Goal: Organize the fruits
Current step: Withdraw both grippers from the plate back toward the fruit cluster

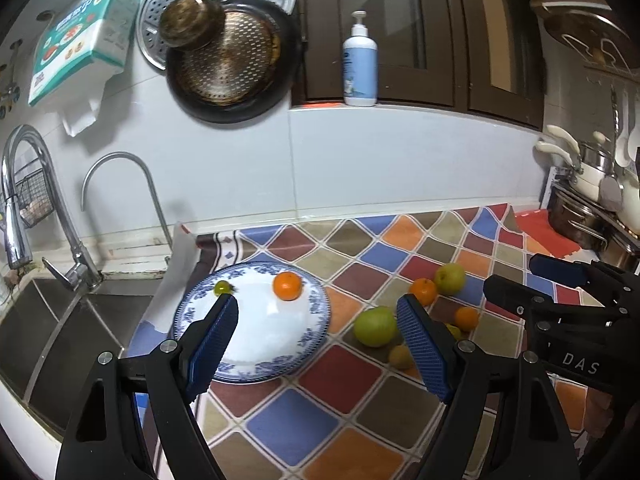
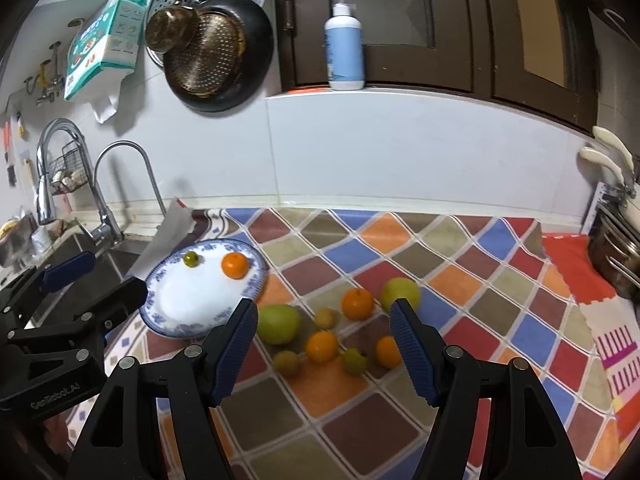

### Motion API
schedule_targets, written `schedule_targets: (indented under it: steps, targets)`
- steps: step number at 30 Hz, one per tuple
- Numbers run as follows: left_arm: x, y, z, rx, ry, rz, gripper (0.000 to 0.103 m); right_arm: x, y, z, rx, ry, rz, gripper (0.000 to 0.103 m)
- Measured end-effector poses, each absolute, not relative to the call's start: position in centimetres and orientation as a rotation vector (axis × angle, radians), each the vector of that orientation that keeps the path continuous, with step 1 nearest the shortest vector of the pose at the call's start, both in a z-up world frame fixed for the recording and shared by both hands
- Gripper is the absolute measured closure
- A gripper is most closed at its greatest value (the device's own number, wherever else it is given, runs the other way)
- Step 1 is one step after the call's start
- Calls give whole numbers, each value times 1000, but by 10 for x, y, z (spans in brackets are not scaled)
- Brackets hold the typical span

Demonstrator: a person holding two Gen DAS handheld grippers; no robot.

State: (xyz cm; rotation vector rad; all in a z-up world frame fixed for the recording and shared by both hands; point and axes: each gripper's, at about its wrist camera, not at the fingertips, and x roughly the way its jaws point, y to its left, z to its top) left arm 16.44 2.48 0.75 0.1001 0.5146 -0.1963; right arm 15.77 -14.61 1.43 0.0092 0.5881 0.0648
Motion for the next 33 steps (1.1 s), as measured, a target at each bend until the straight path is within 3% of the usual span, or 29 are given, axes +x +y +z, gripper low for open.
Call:
schedule_targets:
  steps: [33]
  targets:
    - [197, -54, -84, 213, 717, -217, 22, 198, -212, -65, -129, 792, 106, 34]
